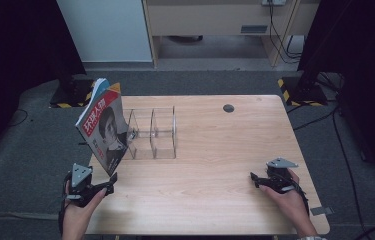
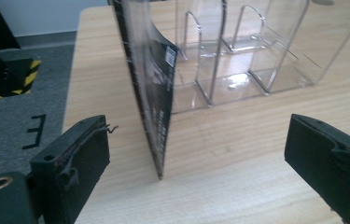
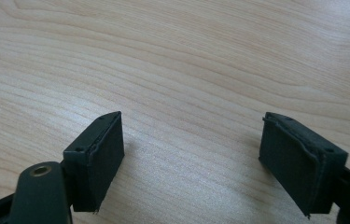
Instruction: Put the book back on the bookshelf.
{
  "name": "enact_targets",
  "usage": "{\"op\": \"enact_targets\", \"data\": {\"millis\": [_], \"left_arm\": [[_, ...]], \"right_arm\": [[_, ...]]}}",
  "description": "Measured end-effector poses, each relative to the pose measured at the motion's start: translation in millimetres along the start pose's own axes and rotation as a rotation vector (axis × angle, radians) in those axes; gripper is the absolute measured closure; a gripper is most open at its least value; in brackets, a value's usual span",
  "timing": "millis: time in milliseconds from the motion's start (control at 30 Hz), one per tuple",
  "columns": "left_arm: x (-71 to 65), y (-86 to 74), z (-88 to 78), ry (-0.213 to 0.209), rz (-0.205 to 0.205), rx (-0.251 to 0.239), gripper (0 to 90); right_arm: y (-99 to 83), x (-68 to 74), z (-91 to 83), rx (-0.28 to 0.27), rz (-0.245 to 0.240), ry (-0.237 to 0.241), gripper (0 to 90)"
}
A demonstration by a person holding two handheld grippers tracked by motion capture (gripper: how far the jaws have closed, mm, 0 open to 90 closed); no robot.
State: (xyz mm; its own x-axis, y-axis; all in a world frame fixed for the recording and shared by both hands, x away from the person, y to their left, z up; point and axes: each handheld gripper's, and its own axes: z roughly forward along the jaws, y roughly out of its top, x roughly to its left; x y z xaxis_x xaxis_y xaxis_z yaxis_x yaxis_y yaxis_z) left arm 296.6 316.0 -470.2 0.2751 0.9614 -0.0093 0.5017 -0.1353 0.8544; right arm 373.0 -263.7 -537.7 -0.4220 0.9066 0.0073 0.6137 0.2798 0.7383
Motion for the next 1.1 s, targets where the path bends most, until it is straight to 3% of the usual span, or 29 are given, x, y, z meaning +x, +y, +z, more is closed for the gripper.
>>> {"op": "enact_targets", "data": {"millis": [367, 733, 1100], "left_arm": [[-13.0, -3.0, 1.9, -0.058, 0.065, 0.037, 6.7], [-24.1, 1.6, 19.7, -0.117, 0.094, 0.056, 6.0], [-35.5, 4.4, 30.1, -0.165, 0.154, 0.074, 5.7]], "right_arm": [[0.0, 0.0, 0.1, -0.001, 0.0, -0.001, 22.1], [0.1, 0.1, 0.2, -0.001, 0.003, -0.001, 22.0], [0.4, 0.0, 0.4, 0.002, 0.0, 0.001, 21.5]]}}
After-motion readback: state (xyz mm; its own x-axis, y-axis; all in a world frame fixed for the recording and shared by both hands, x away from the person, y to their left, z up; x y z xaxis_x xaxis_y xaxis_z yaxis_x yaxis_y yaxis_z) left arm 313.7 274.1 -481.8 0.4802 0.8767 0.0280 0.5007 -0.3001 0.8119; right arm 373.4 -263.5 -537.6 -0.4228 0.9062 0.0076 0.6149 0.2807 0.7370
